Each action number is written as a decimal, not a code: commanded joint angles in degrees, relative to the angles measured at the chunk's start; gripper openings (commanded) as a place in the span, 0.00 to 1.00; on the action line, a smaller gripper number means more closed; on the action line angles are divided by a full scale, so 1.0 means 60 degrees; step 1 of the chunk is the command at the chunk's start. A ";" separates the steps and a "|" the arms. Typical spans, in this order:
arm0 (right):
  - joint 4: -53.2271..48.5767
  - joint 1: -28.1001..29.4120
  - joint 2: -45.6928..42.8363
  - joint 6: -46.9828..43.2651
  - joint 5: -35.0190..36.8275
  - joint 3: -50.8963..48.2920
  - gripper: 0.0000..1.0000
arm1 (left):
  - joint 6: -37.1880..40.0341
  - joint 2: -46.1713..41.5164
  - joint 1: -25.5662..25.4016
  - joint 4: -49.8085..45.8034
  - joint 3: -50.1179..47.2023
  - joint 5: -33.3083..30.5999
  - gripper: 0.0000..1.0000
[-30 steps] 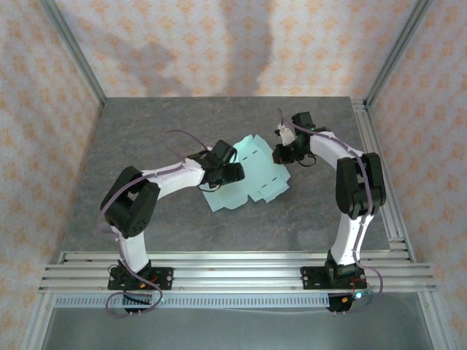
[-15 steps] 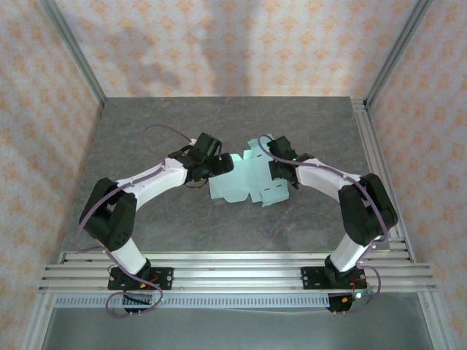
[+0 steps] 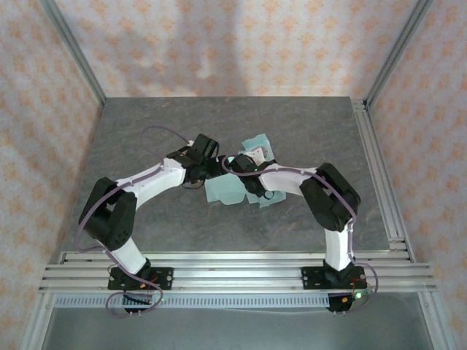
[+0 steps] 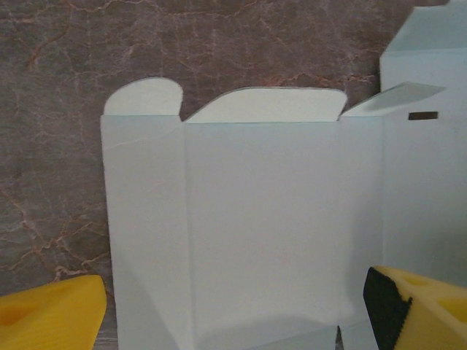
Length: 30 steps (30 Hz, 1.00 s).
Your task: Fold the paper box
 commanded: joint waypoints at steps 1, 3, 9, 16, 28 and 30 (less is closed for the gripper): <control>-0.0757 0.0120 0.0306 0.0145 0.1106 0.0410 0.00 | 0.0242 -0.0306 0.0166 -0.0316 -0.0146 -0.0076 0.93; -0.0745 0.0110 0.0208 0.0082 0.1003 0.0438 0.00 | 0.0287 -0.0329 0.0189 -0.0362 -0.0135 -0.0076 0.92; 0.0424 -0.0362 -0.0971 -0.0261 -0.1618 -0.0326 0.00 | 0.0244 -0.0305 0.0206 -0.0290 -0.0136 0.0070 0.92; 0.2169 -0.1249 -0.2340 -0.0690 -0.5673 -0.1673 0.00 | 0.0580 -0.0401 0.0195 -0.0155 -0.0010 0.0521 0.94; 0.4193 -0.2789 -0.3357 -0.0873 -0.8995 -0.3157 0.00 | 0.1063 -0.0450 0.0184 -0.0349 0.0707 0.0696 0.97; 0.4235 -0.2778 -0.3313 -0.0993 -0.9186 -0.3115 0.00 | 0.1097 -0.0373 0.0180 -0.0411 0.0908 0.0679 0.97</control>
